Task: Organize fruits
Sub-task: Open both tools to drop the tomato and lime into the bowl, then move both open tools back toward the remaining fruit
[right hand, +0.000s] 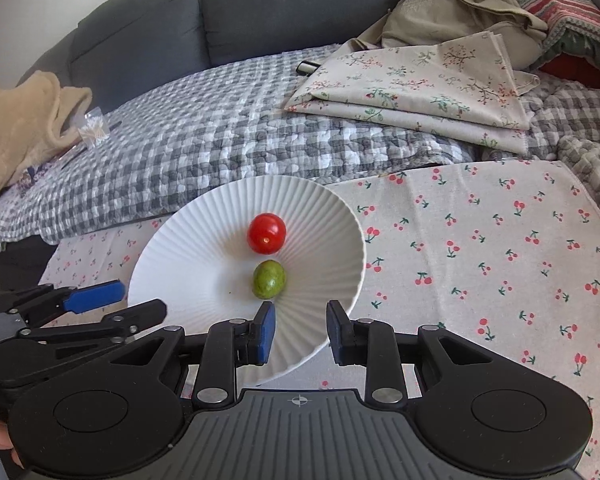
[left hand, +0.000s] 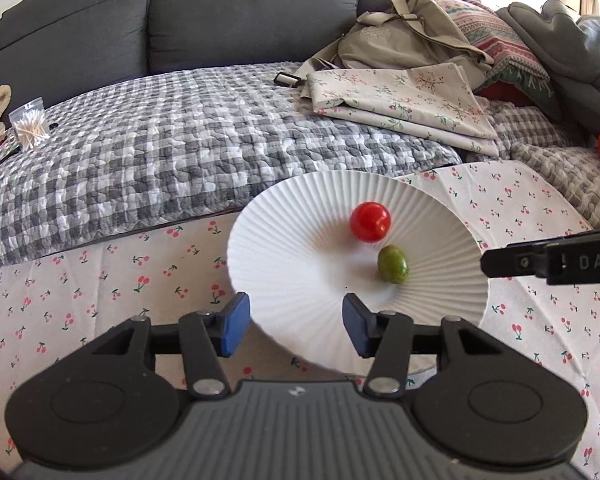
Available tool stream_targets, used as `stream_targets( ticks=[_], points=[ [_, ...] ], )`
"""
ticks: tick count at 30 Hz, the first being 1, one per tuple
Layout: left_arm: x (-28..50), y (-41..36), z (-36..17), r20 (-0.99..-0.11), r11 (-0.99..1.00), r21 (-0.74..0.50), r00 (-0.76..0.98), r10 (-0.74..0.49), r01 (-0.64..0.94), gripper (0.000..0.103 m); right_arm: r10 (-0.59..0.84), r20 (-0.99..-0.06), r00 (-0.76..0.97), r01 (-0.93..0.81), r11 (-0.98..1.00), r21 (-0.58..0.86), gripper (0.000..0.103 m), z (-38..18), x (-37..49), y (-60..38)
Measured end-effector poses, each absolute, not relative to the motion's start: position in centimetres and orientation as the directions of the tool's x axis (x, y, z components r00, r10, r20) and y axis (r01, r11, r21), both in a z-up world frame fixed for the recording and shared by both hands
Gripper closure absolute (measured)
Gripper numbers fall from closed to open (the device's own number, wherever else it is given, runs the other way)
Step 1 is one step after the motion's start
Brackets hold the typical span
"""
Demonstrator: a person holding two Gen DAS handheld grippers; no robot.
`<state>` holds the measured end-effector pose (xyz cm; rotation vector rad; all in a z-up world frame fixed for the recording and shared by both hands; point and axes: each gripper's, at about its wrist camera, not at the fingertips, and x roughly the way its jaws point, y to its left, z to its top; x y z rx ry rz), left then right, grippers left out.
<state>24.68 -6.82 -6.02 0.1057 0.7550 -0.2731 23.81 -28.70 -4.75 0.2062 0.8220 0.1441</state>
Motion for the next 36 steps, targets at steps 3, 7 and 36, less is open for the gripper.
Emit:
stream_targets(
  ticks=[3,7,36],
  points=[
    [23.5,-5.3,-4.8,-0.686,0.968,-0.036,0.698,-0.204,0.248,0.045,0.208,-0.695,0.688,-0.041,0.968,0.249,0.066,-3.4,22.8,-28.9],
    [21.7,-3.8,-3.4,-0.688,0.977,-0.05,0.702,-0.184,0.208,0.04,0.238,-0.683,0.69,-0.061,0.96,0.274,0.048,-1.4,21.2,-28.3],
    [6.2,1.2,-0.3,-0.644,0.995,-0.052,0.759,-0.097,0.083,0.001,0.336,-0.614,0.715,-0.224,0.941,0.255,0.006,2.8,4.0,-20.4]
  ],
)
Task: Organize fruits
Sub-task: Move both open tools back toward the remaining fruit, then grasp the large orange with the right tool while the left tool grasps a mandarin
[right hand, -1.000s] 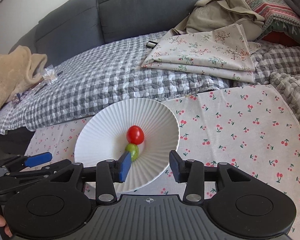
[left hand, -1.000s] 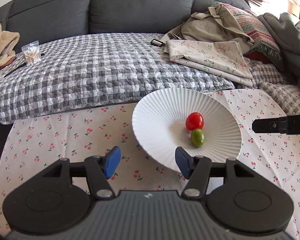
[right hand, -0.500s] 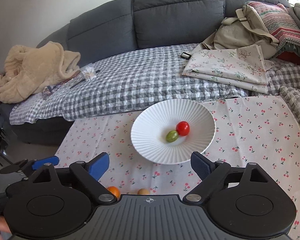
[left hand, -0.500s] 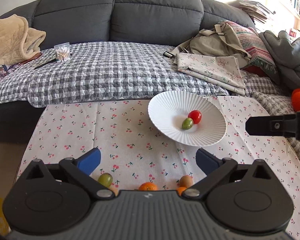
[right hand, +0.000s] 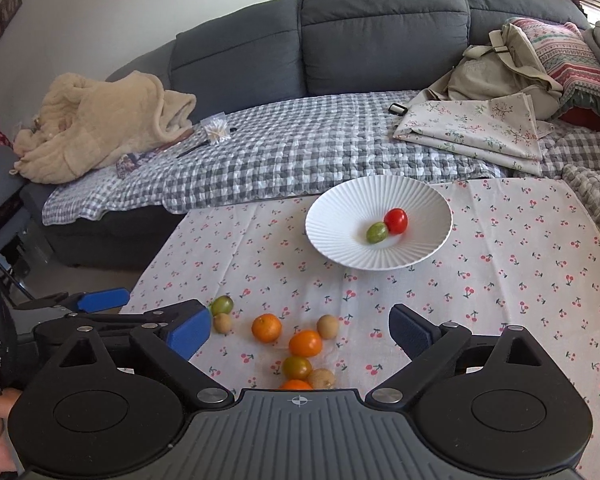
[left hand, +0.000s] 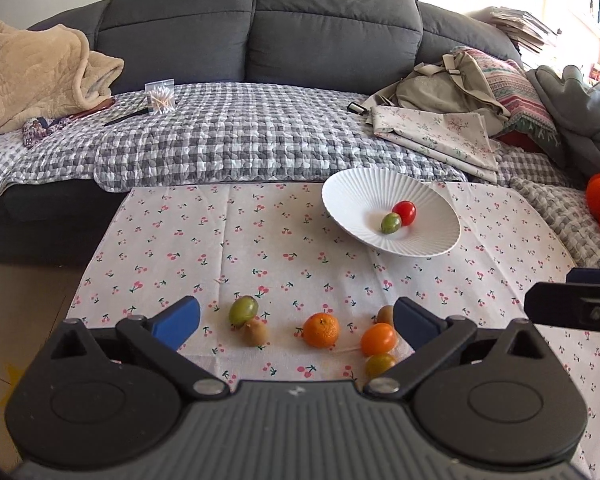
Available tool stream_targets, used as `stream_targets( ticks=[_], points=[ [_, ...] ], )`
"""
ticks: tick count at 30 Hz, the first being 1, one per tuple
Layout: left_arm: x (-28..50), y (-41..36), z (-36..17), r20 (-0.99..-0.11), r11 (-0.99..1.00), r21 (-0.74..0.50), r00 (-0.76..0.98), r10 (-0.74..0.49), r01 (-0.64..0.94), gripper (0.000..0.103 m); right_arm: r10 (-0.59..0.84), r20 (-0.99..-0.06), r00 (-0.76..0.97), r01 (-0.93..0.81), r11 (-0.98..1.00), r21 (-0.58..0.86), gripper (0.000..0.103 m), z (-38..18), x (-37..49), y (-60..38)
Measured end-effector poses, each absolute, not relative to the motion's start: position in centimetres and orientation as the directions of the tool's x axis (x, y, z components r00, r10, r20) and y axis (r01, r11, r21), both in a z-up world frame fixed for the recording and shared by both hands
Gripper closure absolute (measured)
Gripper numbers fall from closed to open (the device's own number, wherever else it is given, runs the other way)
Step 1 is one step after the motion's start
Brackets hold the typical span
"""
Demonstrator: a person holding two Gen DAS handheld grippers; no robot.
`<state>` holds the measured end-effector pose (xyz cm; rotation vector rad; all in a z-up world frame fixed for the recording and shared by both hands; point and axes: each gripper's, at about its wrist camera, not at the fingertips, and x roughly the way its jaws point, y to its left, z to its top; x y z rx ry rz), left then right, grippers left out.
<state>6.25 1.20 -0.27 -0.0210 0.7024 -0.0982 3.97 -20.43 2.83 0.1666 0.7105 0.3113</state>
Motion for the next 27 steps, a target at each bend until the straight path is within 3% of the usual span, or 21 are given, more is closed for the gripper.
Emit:
stream_targets(
  ticks=[21,27],
  points=[
    [3.9,0.8,-3.2,-0.697,0.995,0.011,0.714,-0.065,0.102,0.001,0.301,-0.681,0.668,-0.258,0.952,0.167,0.006,-0.3,2.4,-20.1],
    [5.5,3.1,-4.5,-0.744,0.997,-0.069,0.665,-0.062,0.015,0.001,0.314,-0.702,0.639,-0.305,0.941,0.144,0.006,-2.4,2.1,-19.4]
  ],
)
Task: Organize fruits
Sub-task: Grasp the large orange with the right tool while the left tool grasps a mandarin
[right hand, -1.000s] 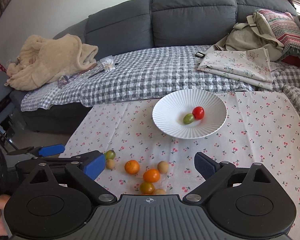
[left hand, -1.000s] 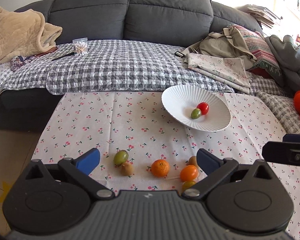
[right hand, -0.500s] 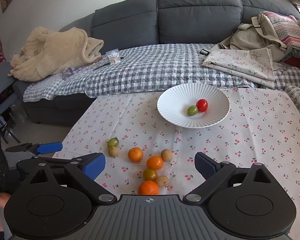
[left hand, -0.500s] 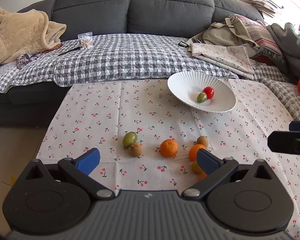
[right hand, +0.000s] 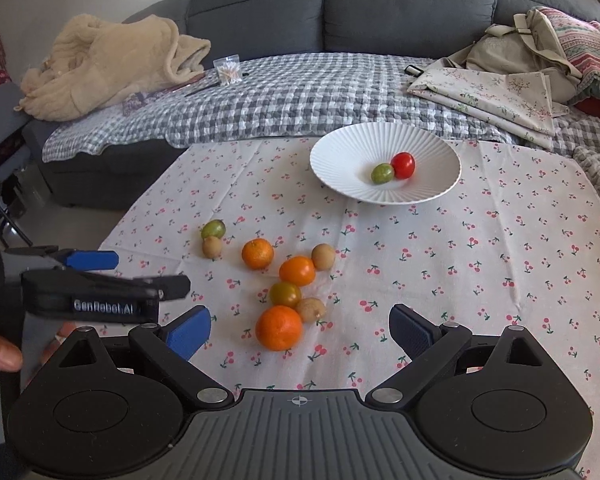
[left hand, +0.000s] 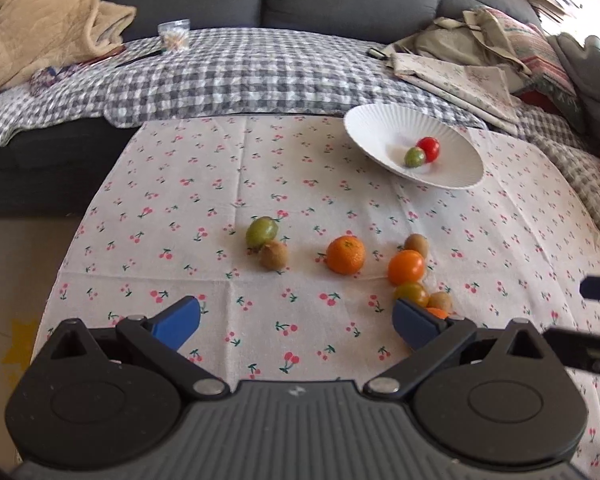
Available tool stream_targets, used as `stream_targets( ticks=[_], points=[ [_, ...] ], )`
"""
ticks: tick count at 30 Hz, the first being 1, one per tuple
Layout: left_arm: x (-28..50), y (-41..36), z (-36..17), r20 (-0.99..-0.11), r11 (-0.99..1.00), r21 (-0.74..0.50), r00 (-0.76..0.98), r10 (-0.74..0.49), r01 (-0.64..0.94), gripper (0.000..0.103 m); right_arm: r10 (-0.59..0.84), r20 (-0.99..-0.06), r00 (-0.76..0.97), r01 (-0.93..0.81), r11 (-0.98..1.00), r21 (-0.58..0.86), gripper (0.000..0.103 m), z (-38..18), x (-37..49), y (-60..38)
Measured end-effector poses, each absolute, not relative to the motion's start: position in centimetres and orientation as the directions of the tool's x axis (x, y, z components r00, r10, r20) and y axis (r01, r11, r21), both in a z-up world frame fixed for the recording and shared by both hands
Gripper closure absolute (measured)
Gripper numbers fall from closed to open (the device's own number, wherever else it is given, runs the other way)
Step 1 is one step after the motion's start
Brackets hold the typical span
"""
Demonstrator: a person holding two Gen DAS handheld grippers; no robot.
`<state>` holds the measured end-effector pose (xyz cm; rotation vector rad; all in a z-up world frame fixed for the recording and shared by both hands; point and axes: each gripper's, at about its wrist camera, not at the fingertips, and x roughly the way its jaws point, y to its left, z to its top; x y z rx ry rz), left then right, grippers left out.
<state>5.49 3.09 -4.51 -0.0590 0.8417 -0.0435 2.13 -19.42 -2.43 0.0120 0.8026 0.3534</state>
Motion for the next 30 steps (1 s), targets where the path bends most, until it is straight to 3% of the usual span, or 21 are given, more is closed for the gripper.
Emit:
stream_targets(
  ticks=[16,19,22,23,26,30],
  points=[
    [6.8,3.0,-5.6,-0.75,0.999,-0.046,0.66,-0.037,0.004,0.002,0.307,-0.734,0.606,-0.336,0.935,0.114,0.01,-8.9,5.6,-14.8],
    [7.4,2.5,-5.7,-0.737,1.0,-0.011,0.675,-0.02,0.018,0.002,0.296,-0.739,0.605,-0.342,0.935,0.095,0.024,-9.5,6.1,-14.3],
    [8.2,2.0,-6.0,-0.727,0.999,-0.003,0.686,-0.024,0.032,0.003,0.286,-0.766,0.576,-0.333,0.938,0.099,0.049,-10.5,6.8,-14.2],
    [8.5,1.8,-6.0,-0.726,0.999,-0.001,0.687,-0.031,0.044,0.003,0.284,-0.771,0.569,-0.33,0.938,0.103,0.062,-10.7,6.9,-14.3],
    [9.6,1.2,-6.3,-0.73,0.996,-0.001,0.68,-0.062,0.09,0.005,0.305,-0.766,0.565,-0.331,0.935,0.128,0.064,-10.5,6.8,-14.7],
    [11.9,0.9,-6.9,-0.734,0.995,-0.038,0.672,-0.093,0.097,0.017,0.313,-0.77,0.555,-0.329,0.934,0.143,0.064,-9.4,6.3,-14.9]
  ],
)
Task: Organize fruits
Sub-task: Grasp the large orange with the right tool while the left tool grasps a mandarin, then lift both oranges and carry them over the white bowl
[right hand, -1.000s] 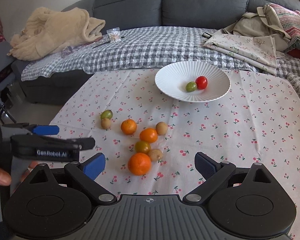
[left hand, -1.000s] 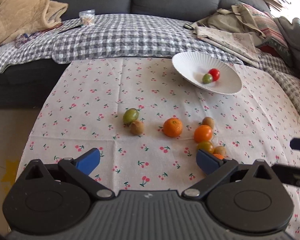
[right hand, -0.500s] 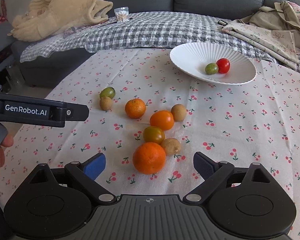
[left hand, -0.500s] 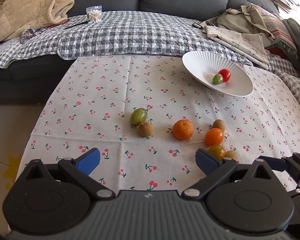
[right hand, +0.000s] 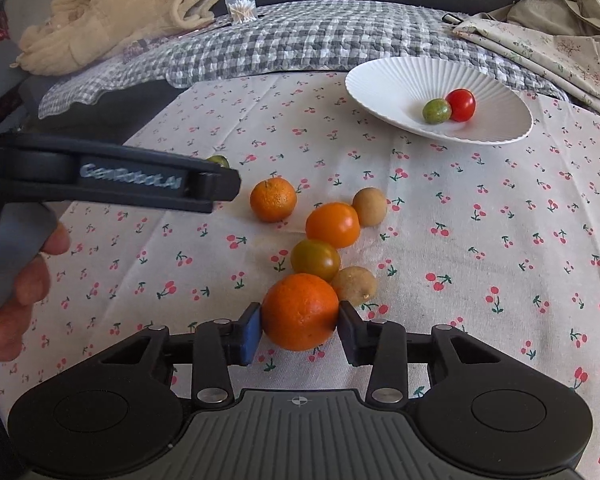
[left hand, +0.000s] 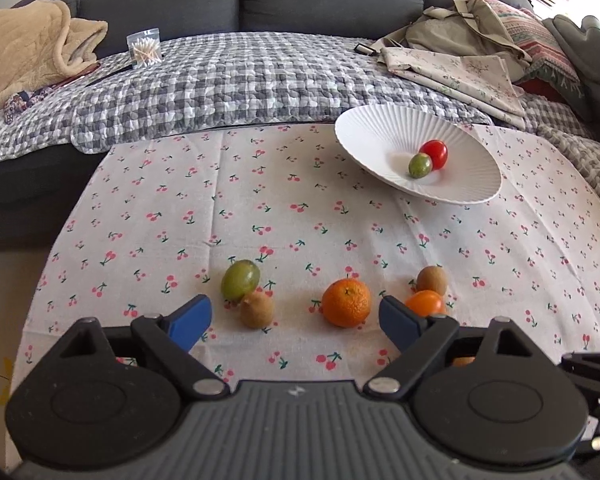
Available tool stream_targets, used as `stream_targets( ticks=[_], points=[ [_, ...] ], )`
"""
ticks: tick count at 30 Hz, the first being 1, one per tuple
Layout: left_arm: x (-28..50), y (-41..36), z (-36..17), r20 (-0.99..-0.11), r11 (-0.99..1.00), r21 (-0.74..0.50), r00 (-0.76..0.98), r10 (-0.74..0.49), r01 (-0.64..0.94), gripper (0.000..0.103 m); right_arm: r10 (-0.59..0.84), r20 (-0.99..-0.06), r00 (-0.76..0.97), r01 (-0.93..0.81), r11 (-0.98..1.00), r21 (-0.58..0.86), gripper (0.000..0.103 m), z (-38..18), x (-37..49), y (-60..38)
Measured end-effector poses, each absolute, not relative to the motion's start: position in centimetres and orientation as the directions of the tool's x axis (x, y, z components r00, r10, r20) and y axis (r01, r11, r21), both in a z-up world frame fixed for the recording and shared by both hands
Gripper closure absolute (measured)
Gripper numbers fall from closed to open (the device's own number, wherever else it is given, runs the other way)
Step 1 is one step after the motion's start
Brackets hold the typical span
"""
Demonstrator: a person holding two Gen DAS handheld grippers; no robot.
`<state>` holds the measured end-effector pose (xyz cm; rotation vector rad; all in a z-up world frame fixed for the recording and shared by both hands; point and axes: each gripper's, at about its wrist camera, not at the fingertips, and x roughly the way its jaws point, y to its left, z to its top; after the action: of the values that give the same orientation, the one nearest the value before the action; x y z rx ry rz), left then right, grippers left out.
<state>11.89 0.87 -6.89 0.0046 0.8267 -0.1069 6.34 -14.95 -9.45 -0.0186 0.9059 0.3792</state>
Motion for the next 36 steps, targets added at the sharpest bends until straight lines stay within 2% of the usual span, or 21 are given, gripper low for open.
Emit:
stream_targets(
  ticks=[3,5,11,13,17,18,24,30,36],
  points=[
    [13.4,0.7,-7.9,-0.75,0.991,-0.112,0.647,-0.137,0.08,0.024,0.324,-0.768,0.553,-0.306,0.936,0.175,0.064,-8.4,6.1,-15.6],
    [13.8,0.3,-8.5,-0.752,0.992,-0.113,0.647,-0.128,0.064,0.025,0.324,-0.766,0.556,-0.285,0.939,0.191,0.064,-7.6,6.0,-16.1],
    [14.2,-2.1,-9.9,-0.751,0.997,-0.014,0.657,-0.065,0.082,0.025,0.321,-0.757,0.569,-0.254,0.944,0.209,0.064,-6.0,5.7,-17.2],
    [14.3,-2.7,-10.1,-0.743,0.995,0.02,0.668,-0.052,0.1,0.029,0.321,-0.753,0.575,-0.252,0.945,0.21,0.064,-5.7,5.6,-17.4],
    [14.7,-3.2,-11.3,-0.785,0.99,0.016,0.615,-0.074,0.14,0.067,0.319,-0.75,0.58,-0.26,0.945,0.2,0.064,-5.4,5.5,-17.3],
    [14.6,-3.3,-11.4,-0.777,0.989,0.018,0.625,-0.077,0.144,0.069,0.322,-0.748,0.58,-0.263,0.943,0.202,0.064,-5.4,5.4,-17.3],
    [14.4,-3.6,-11.4,-0.771,0.984,0.029,0.63,-0.089,0.175,0.07,0.335,-0.733,0.592,-0.273,0.939,0.209,0.064,-4.7,5.3,-17.5],
    [13.6,-3.4,-9.9,-0.762,0.983,-0.017,0.635,-0.13,0.18,0.071,0.333,-0.723,0.605,-0.259,0.941,0.217,0.064,-4.1,5.3,-18.5],
    [12.2,-3.4,-7.3,-0.714,0.979,-0.029,0.681,-0.162,0.202,0.071,0.331,-0.7,0.632,-0.256,0.943,0.214,0.064,-3.0,5.4,-19.8]
  ],
)
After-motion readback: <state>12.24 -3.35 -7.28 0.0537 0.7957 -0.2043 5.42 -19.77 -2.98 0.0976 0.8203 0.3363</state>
